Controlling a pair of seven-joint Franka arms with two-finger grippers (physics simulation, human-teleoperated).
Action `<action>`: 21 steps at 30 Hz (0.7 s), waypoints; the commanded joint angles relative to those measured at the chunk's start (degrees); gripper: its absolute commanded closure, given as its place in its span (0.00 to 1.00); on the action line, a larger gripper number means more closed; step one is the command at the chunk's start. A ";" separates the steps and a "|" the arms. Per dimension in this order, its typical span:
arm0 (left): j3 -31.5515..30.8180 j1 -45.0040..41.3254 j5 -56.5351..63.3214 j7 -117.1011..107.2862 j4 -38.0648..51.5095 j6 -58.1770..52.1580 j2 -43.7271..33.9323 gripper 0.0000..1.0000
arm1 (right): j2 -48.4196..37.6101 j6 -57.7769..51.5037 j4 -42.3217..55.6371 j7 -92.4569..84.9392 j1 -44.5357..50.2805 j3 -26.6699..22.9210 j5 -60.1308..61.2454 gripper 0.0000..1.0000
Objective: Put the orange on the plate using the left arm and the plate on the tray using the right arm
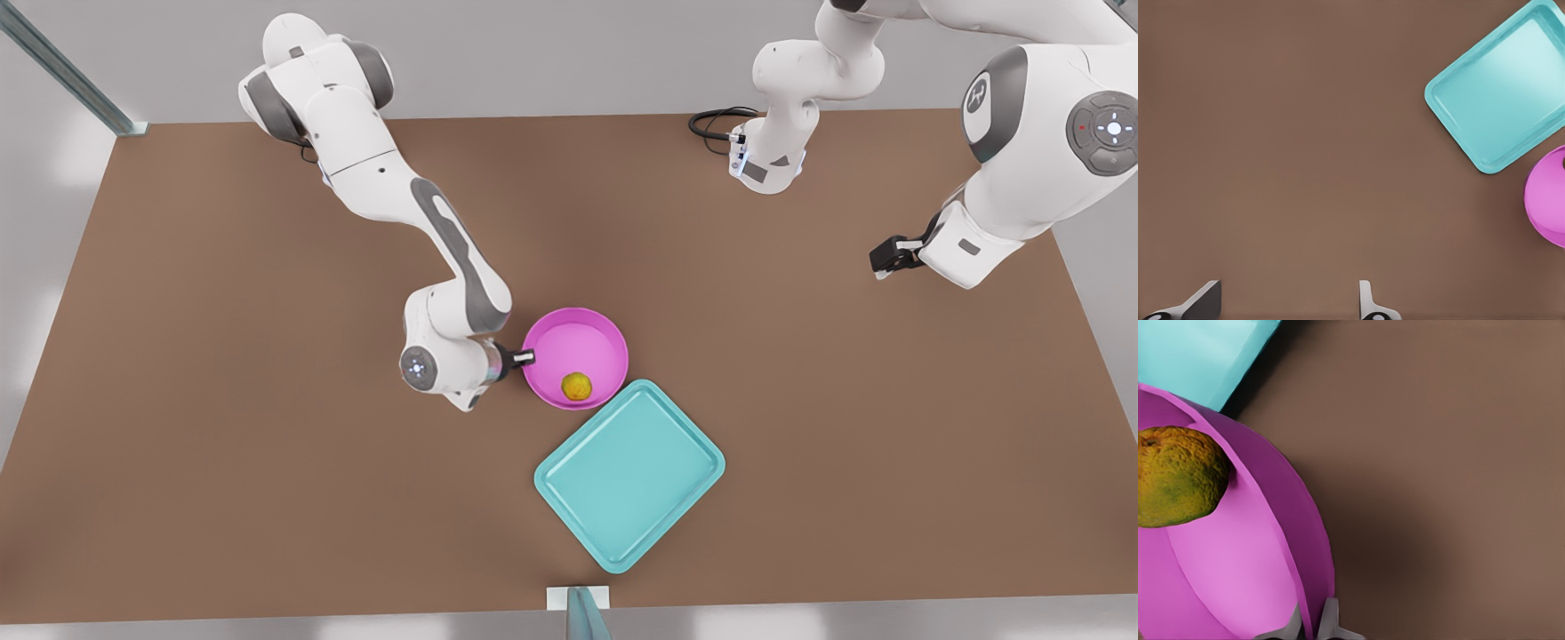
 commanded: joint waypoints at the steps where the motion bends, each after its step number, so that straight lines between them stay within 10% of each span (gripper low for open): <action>1: -0.07 0.02 0.02 0.43 0.01 -0.03 -0.04 0.00 | 0.39 -0.49 1.75 -0.30 -0.27 -0.07 1.57 0.79; 21: 0.01 0.02 0.11 0.34 0.01 -0.12 -0.13 0.00 | 30.45 19.90 42.89 22.38 -1.77 3.54 7.81 0.79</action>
